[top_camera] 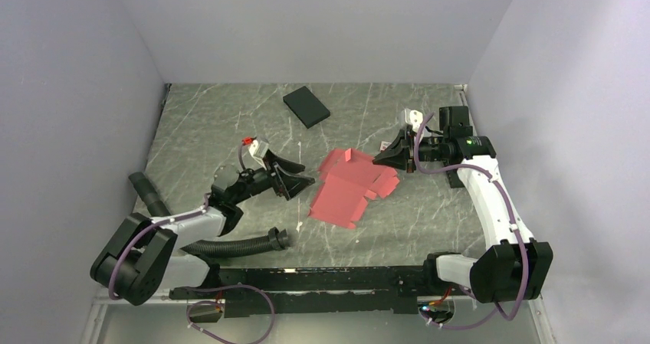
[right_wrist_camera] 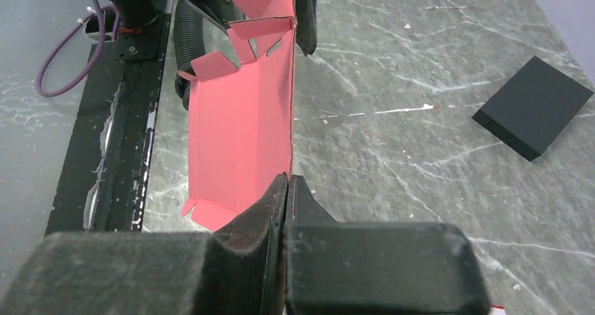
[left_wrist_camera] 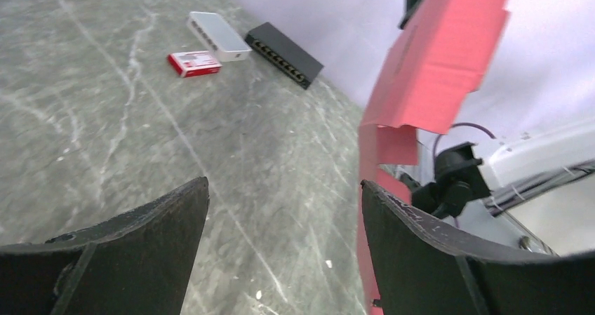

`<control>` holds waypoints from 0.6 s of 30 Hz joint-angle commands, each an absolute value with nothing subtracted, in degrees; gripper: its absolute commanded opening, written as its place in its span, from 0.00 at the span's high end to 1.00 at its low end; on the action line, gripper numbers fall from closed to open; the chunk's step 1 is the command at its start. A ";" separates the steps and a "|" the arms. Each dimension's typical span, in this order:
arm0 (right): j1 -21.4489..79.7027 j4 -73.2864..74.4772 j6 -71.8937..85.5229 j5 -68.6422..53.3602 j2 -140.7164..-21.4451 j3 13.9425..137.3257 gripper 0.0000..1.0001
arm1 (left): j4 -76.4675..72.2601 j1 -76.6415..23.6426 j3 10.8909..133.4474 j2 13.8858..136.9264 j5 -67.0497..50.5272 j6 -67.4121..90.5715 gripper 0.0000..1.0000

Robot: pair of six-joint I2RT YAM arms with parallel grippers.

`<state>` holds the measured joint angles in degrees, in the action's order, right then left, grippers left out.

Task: Fold the paper box
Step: Fold the paper box at the center of the board.

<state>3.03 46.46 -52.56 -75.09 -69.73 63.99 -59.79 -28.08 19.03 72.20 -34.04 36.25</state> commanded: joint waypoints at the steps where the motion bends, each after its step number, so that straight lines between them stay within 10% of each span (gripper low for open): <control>1: 2.82 45.42 -53.63 -78.18 -69.31 63.99 1.00 | -67.13 -27.89 21.39 73.21 -42.08 40.14 0.15; 18: 2.99 46.48 -55.27 -78.41 -69.44 63.72 1.00 | -76.64 -27.90 23.36 80.64 -43.57 48.87 0.22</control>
